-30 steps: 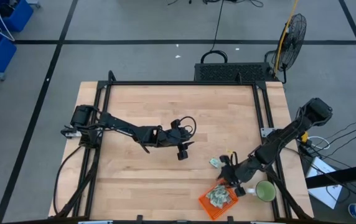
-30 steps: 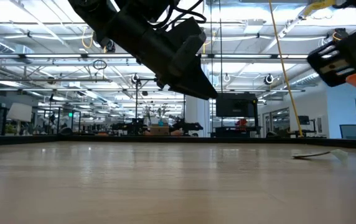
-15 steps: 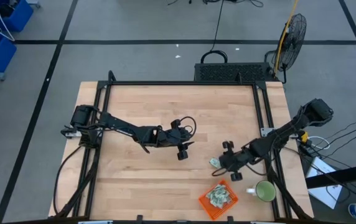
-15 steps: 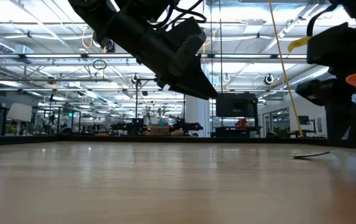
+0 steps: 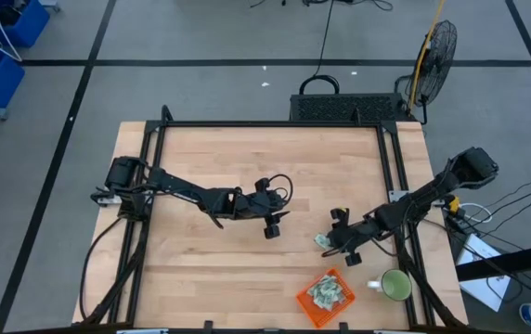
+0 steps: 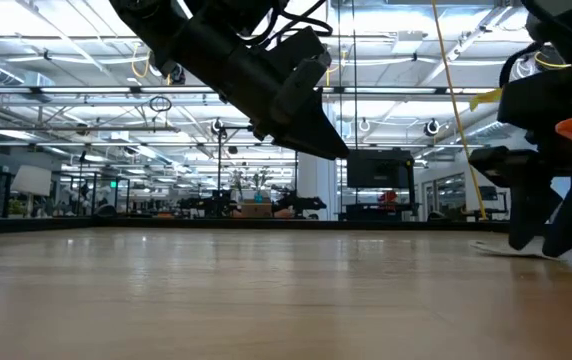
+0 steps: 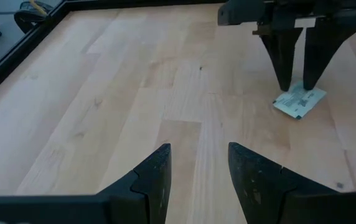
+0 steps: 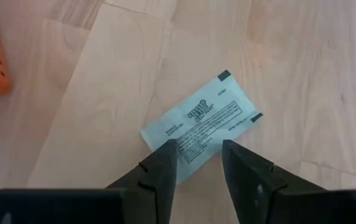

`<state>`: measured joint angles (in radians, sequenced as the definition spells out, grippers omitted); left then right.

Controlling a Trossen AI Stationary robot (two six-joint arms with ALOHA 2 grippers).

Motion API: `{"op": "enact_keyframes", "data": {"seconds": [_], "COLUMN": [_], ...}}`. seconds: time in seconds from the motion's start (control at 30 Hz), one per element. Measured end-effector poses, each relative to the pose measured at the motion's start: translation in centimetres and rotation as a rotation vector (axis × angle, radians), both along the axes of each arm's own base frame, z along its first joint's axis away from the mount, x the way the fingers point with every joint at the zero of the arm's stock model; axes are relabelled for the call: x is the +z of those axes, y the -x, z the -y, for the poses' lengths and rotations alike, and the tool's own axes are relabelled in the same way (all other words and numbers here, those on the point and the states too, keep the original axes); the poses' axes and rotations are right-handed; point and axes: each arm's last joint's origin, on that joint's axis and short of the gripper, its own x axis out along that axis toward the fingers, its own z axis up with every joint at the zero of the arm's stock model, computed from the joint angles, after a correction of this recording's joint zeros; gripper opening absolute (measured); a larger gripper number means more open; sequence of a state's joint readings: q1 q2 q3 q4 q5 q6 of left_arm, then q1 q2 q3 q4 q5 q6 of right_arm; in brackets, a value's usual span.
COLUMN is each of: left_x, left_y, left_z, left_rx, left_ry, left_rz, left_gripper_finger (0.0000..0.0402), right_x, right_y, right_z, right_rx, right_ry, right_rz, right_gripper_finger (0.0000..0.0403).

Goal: Pick and place Stevia / Truvia into bins
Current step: Put the stevia packet into the orange bin

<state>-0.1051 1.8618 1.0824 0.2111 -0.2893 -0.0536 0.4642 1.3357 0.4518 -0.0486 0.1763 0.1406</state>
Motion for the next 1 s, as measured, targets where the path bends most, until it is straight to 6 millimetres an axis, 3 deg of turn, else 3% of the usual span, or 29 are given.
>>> {"op": "enact_keyframes", "data": {"seconds": [0.17, 0.4, 0.57, 0.73, 0.83, 1.0], "left_x": [0.0, 0.0, 0.0, 0.0, 0.0, 0.0], "left_y": [0.0, 0.0, 0.0, 0.0, 0.0, 0.0], "left_z": [-0.1, -0.5, -0.6, -0.6, -0.6, -0.6], "left_rx": [0.003, 0.014, 0.015, 0.015, 0.016, 0.019], "left_ry": [0.0, 0.001, 0.001, 0.001, 0.003, 0.007], "left_rz": [0.001, 0.001, 0.001, 0.001, 0.001, -0.002], "left_gripper_finger": [0.0166, 0.0166, 0.0166, 0.0166, 0.0166, 0.0166], "right_x": [-0.8, -1.4, -1.1, 1.2, 3.7, 6.2], "right_y": [0.5, 0.8, 0.4, -1.1, -2.4, -3.2], "right_z": [0.3, 1.0, 0.8, 0.0, -1.4, -4.5], "right_rx": [-0.001, -0.045, -0.015, 0.004, 0.071, 0.255], "right_ry": [-0.015, -0.035, -0.029, -0.053, -0.144, -0.217], "right_rz": [0.042, 0.046, 0.085, 0.153, 0.223, 0.271], "right_gripper_finger": [0.0102, 0.0012, 0.0007, 0.0003, 0.0001, 0.0001]}}
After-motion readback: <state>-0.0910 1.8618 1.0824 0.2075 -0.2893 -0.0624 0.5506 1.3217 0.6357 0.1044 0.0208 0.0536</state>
